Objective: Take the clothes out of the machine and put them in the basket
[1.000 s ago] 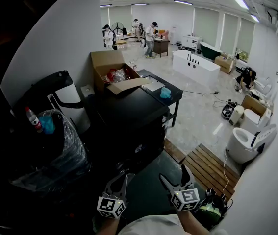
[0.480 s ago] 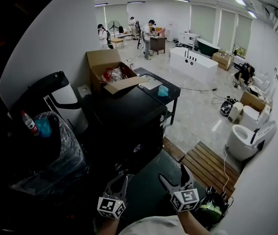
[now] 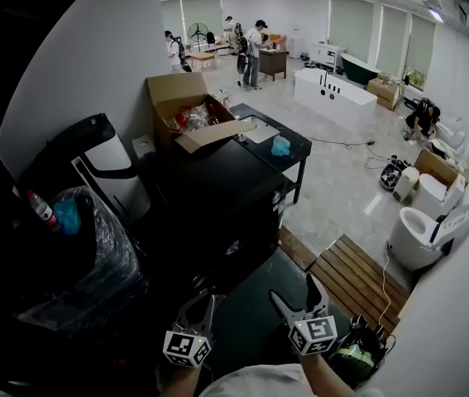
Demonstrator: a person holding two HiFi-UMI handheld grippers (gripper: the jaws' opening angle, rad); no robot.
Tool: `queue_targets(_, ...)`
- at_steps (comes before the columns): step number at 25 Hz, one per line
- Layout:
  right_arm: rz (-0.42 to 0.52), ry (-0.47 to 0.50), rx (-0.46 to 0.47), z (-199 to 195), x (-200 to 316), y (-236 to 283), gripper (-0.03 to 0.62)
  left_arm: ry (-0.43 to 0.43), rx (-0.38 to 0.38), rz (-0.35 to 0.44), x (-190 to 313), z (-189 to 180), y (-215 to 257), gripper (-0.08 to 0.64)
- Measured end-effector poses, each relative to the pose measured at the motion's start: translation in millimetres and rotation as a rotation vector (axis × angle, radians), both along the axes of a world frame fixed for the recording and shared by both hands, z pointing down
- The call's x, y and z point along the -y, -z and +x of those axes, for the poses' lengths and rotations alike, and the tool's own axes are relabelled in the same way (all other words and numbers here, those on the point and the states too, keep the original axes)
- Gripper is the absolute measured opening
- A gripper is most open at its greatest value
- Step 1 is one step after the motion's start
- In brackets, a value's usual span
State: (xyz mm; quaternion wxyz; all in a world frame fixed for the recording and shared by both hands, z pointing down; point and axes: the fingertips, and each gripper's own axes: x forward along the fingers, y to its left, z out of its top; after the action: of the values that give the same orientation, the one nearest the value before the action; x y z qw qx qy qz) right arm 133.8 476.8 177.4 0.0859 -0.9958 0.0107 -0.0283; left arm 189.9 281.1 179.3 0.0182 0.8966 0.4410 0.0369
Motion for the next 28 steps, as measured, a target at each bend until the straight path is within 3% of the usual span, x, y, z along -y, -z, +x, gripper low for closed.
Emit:
queue_targets(8, 0.010, 0.044, 0.026, 63, -44, -9, 0.454, 0.055, 0.014, 0.004, -40, 59, -3, 0.021)
queue_targets(18, -0.029, 0.183, 0.057, 138, -98, -12, 0.460, 0.141, 0.015, 0.009, -108, 124, 1, 0.021)
queue_targets(28, -0.020, 0.264, 0.083, 171, -124, -26, 0.460, 0.201, 0.050, 0.022, -136, 141, -14, 0.021)
